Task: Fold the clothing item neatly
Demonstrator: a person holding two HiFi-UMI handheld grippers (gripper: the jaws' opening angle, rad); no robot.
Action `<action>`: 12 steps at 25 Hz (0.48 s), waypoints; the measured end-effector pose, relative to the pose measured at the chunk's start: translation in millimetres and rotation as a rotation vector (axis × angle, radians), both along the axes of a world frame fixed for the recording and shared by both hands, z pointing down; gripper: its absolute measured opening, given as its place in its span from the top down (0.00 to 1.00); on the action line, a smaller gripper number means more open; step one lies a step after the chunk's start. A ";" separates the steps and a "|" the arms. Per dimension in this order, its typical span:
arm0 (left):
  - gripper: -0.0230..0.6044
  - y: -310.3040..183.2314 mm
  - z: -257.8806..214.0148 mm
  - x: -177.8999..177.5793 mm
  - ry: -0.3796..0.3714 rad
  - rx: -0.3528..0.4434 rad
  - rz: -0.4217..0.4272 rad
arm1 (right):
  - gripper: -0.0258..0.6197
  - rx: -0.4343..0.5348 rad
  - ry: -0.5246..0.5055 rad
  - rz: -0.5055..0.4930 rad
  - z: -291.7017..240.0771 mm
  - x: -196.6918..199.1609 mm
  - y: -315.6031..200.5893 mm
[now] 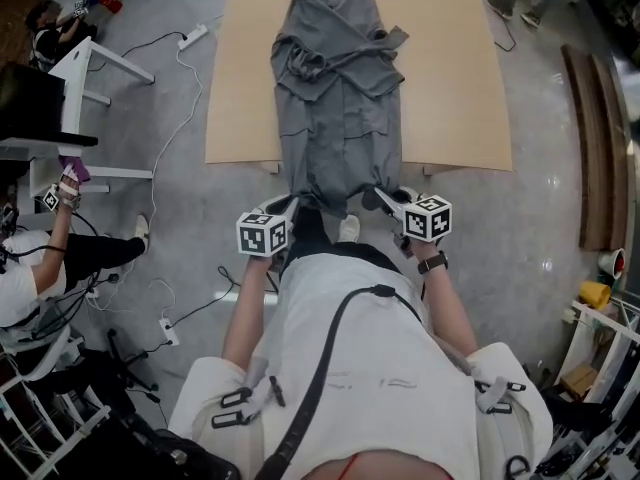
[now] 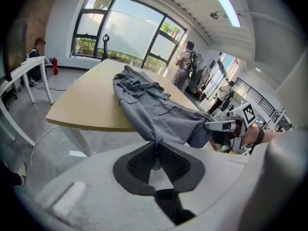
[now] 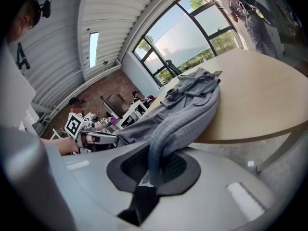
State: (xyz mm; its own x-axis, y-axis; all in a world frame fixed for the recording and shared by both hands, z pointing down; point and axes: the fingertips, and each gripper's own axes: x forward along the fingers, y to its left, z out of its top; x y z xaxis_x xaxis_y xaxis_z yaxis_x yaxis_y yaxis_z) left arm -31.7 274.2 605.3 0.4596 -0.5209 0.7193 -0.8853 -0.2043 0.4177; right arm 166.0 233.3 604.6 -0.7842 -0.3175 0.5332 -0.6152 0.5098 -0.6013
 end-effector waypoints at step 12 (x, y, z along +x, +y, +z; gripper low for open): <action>0.91 -33.2 -125.3 -11.1 0.129 0.222 -0.029 | 0.90 0.144 -0.106 0.012 -106.3 -17.0 -10.6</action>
